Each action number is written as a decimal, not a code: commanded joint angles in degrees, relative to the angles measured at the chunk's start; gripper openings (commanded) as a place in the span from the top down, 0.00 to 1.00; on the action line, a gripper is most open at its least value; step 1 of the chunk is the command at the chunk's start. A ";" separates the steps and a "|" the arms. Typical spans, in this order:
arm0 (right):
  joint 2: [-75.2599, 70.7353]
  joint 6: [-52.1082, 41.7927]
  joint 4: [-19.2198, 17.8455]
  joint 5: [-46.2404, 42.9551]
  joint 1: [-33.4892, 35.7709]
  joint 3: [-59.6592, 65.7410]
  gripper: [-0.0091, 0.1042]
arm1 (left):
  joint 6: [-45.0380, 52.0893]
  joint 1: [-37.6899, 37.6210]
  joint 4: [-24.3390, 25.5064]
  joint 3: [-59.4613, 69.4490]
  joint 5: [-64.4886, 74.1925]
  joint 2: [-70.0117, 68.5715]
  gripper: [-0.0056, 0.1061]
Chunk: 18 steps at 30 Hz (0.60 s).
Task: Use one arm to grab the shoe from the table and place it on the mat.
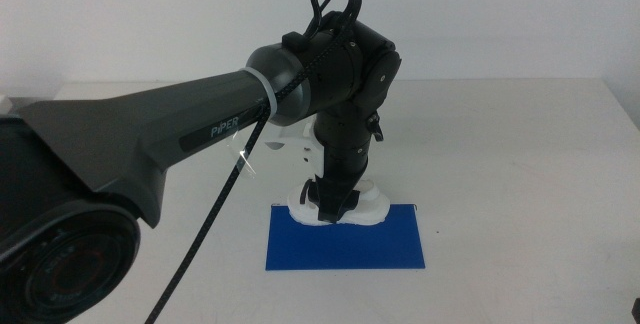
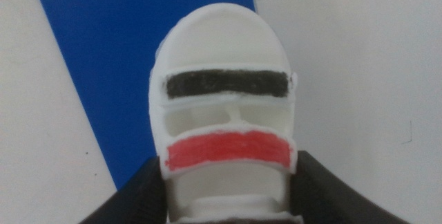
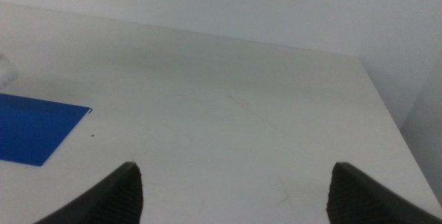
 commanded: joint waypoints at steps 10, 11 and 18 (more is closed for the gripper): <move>0.21 -0.58 -0.62 -4.17 0.16 0.29 0.23 | -1.39 -0.36 -1.28 -1.76 3.17 -0.53 0.96; 0.21 -0.58 -0.62 -4.17 0.16 0.29 0.23 | -1.39 -0.36 -1.28 -1.76 3.17 -0.47 0.96; 0.21 -0.58 -0.62 -4.17 0.16 0.29 0.23 | -1.39 -0.36 -1.78 -1.76 4.86 0.71 0.96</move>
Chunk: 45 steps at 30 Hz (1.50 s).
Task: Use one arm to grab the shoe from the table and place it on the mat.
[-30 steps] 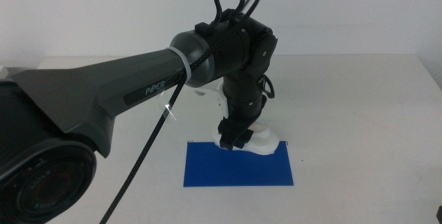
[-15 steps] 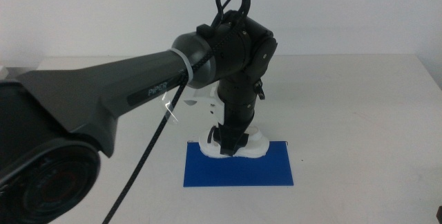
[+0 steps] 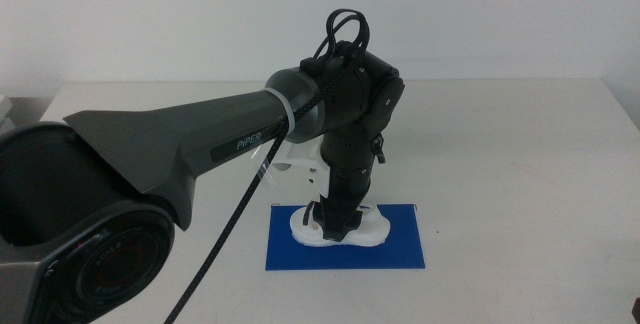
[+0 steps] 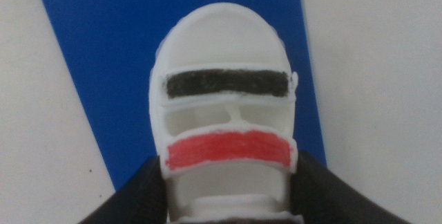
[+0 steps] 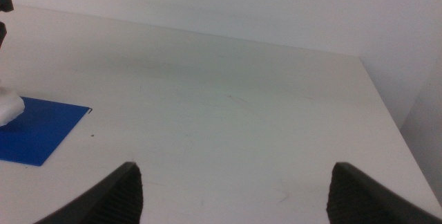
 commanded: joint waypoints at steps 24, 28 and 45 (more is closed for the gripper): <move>0.21 -0.58 -0.62 -4.17 0.16 0.29 0.23 | 0.87 -0.25 -2.22 -1.62 5.37 -8.26 0.11; 0.21 -0.58 -0.62 -4.17 0.16 0.29 0.23 | 0.87 -0.18 -1.93 -1.62 5.27 -13.43 0.11; 0.21 -0.58 -0.62 -4.17 0.16 0.29 0.23 | 65.92 0.79 24.34 -1.62 5.25 -36.66 0.11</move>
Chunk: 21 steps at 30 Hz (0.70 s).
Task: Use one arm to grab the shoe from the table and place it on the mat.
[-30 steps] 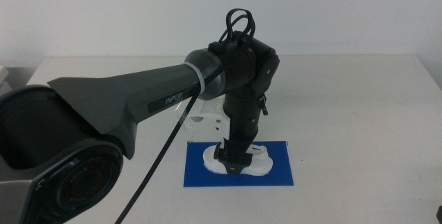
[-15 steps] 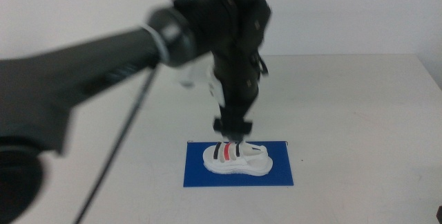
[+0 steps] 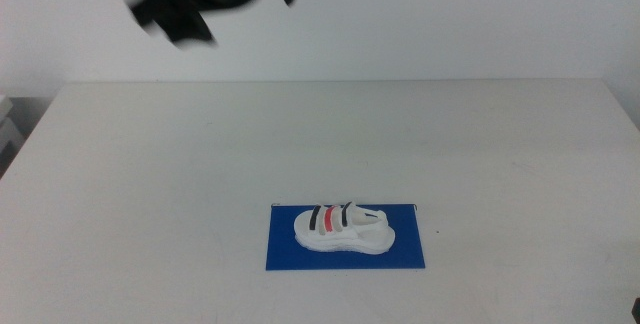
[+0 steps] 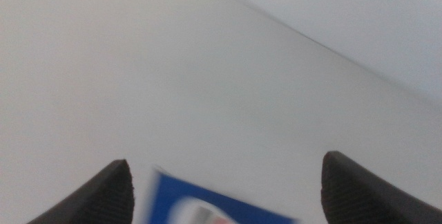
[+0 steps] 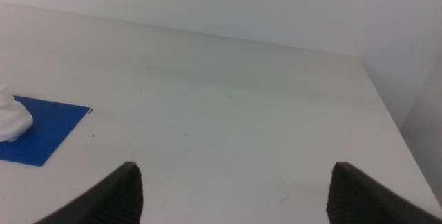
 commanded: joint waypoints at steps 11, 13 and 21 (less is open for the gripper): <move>0.21 -0.58 -0.62 -4.17 0.16 0.29 0.23 | 38.34 3.87 -0.27 2.10 0.71 -11.33 0.11; 0.21 -0.58 -0.62 -4.17 0.16 0.29 0.23 | 43.18 7.03 -4.83 7.82 -5.69 -15.09 0.11; 0.21 -0.58 -0.62 -4.17 0.16 0.29 0.23 | 49.19 20.43 -14.19 42.29 -39.28 -36.93 0.11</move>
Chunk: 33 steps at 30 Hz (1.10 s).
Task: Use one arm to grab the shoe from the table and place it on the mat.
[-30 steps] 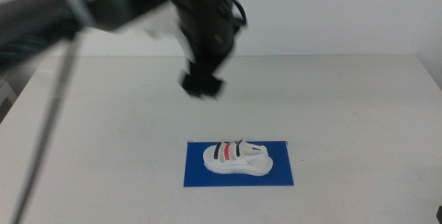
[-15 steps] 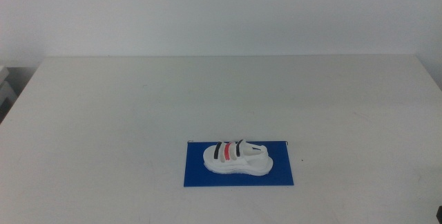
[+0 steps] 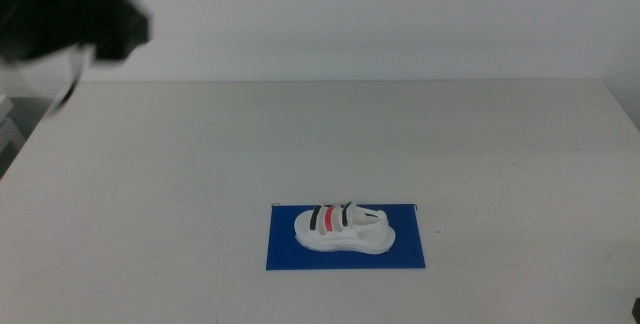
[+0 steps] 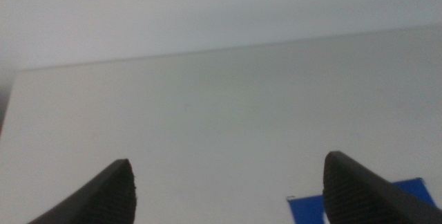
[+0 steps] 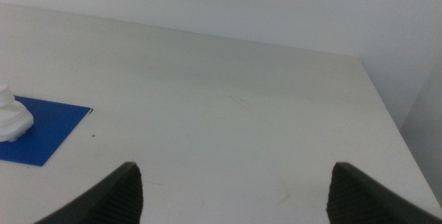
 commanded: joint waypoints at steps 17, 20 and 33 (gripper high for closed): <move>0.21 -0.58 -0.62 -4.17 0.16 0.29 0.23 | 22.38 28.60 -17.56 51.02 -30.56 -48.49 0.11; 0.21 -0.58 -0.62 -4.17 0.16 0.29 0.23 | 22.38 29.88 -15.94 56.97 -32.99 -53.85 0.11; 0.21 -0.58 -0.62 -4.17 0.16 0.29 0.23 | 20.53 30.03 -15.82 69.86 -41.95 -63.39 0.11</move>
